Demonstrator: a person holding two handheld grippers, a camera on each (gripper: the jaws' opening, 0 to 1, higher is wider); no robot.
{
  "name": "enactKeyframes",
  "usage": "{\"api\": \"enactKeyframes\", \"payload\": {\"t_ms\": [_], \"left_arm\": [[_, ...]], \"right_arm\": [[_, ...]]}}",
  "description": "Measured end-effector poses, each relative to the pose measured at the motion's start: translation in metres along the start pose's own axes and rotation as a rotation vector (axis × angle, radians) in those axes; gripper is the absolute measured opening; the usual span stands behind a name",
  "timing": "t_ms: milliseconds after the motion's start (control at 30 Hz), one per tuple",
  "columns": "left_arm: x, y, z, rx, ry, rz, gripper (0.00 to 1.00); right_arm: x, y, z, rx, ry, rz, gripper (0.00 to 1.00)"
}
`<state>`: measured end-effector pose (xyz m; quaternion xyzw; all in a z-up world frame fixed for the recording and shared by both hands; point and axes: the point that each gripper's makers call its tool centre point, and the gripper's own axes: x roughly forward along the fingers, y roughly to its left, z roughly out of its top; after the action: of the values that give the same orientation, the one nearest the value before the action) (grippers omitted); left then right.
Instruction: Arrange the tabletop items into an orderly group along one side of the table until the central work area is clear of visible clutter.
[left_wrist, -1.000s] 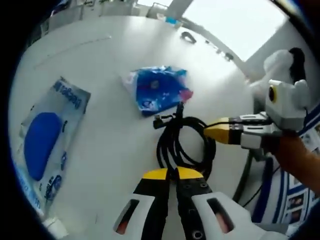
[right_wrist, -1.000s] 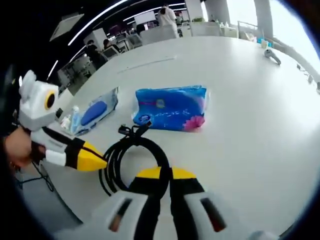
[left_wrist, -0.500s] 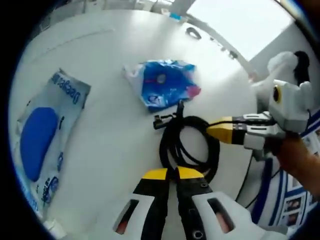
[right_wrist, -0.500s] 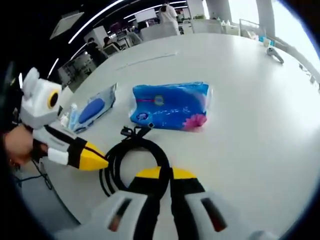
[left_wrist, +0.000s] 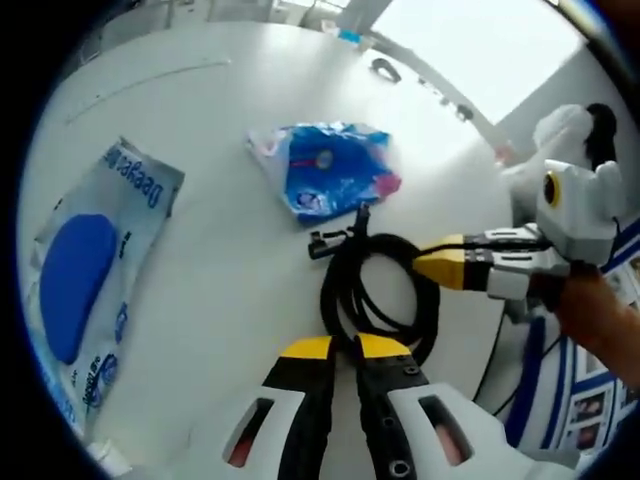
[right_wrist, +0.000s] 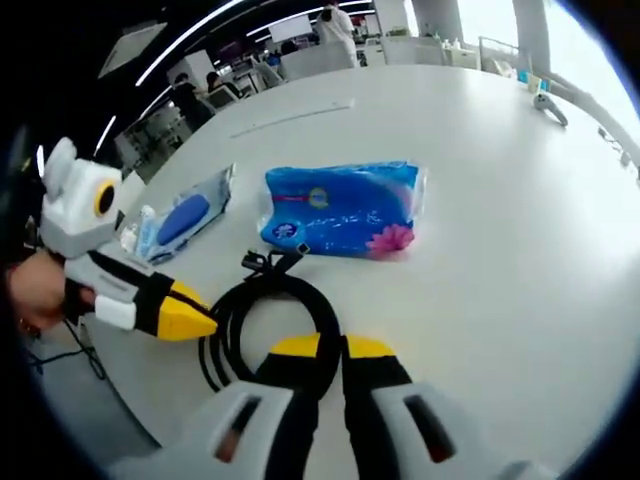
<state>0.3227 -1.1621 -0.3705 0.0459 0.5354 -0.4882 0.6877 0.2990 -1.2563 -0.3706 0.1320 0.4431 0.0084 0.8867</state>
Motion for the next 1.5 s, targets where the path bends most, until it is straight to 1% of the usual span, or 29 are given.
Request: {"api": "enactKeyframes", "payload": {"t_ms": [433, 600, 767, 967, 1033, 1067, 1233, 1500], "left_arm": [[-0.003, 0.0, -0.002, 0.007, -0.02, -0.002, 0.11], [-0.007, 0.0, 0.0, 0.016, -0.043, -0.001, 0.18], [-0.01, 0.001, 0.004, 0.025, -0.068, -0.004, 0.21], [-0.013, -0.004, 0.007, 0.059, -0.086, -0.008, 0.33], [-0.014, -0.004, 0.007, 0.062, -0.084, -0.01, 0.33], [-0.015, -0.004, 0.009, 0.065, -0.094, -0.008, 0.34], [-0.019, -0.004, 0.012, 0.072, -0.107, -0.004, 0.41], [-0.025, -0.007, 0.015, 0.098, -0.116, -0.012, 0.46]], "right_arm": [[-0.002, -0.001, -0.003, -0.024, -0.005, -0.013, 0.12], [-0.003, -0.001, -0.002, -0.035, -0.014, -0.016, 0.15], [-0.004, 0.001, -0.001, -0.041, -0.022, -0.01, 0.17], [-0.006, 0.002, 0.001, -0.048, -0.033, -0.015, 0.2], [-0.008, 0.002, 0.003, -0.047, -0.042, -0.015, 0.21], [-0.009, 0.002, 0.004, -0.049, -0.048, -0.018, 0.21], [-0.012, 0.003, 0.007, -0.053, -0.064, -0.018, 0.25], [-0.017, 0.007, 0.013, -0.066, -0.096, -0.014, 0.28]]}}
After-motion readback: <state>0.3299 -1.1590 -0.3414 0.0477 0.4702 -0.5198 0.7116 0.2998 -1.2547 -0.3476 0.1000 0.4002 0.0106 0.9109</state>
